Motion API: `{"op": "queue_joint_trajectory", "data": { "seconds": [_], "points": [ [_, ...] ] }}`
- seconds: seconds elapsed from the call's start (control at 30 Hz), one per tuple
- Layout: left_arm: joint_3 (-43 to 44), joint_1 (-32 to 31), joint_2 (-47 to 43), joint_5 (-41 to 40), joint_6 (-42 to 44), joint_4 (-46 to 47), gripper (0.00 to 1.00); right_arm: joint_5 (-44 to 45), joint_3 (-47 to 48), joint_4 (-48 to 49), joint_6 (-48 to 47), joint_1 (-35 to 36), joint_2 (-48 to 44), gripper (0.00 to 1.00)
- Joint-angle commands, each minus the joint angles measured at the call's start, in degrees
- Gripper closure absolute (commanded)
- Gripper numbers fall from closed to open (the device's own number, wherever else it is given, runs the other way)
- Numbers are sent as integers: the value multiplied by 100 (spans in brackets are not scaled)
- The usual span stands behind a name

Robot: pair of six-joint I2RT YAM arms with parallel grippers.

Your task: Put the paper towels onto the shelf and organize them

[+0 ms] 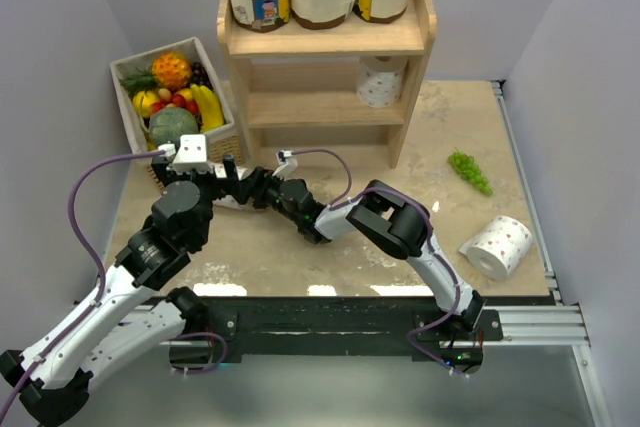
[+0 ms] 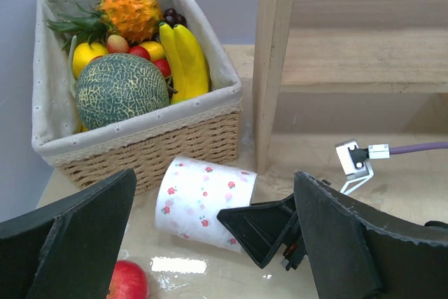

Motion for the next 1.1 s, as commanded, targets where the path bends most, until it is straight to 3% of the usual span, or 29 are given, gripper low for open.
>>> {"op": "queue_joint_trajectory", "data": {
  "seconds": [0.0, 0.17, 0.27, 0.3, 0.43, 0.73, 0.83, 0.93, 1.03, 1.07],
  "points": [
    [-1, 26, 10, -22, -108, 264, 0, -35, 187, 690, -42, 20, 27, 25],
    [7, 18, 19, -22, -108, 264, 0, -237, -32, 1542, -95, -15, 124, 36],
    [7, 26, 19, -31, -108, 264, 0, -263, -375, 3261, 10, -32, 325, 49],
    [-1, 26, 19, -31, -108, 255, 0, -298, -419, 3406, 63, -50, 353, 52],
    [7, 26, 1, -40, -99, 246, 0, -404, -437, 3005, -93, -85, 169, 62],
    [7, 18, -7, -57, -99, 246, 0, -369, -1174, 2687, -411, -103, -594, 64],
    [34, 26, -25, -40, -108, 220, 0, -413, -1613, 2187, -884, -112, -1261, 65],
    [34, 26, -77, -40, -117, 220, 0, -317, -1939, 1012, -1543, -120, -2148, 66],
    [43, 26, -165, -49, -169, 185, 0, -369, -1958, -771, -2483, -103, -2809, 66],
    [16, 18, -200, -57, -170, 202, 0, -326, -1862, -1872, -2685, -103, -3238, 66]
  ]
}}
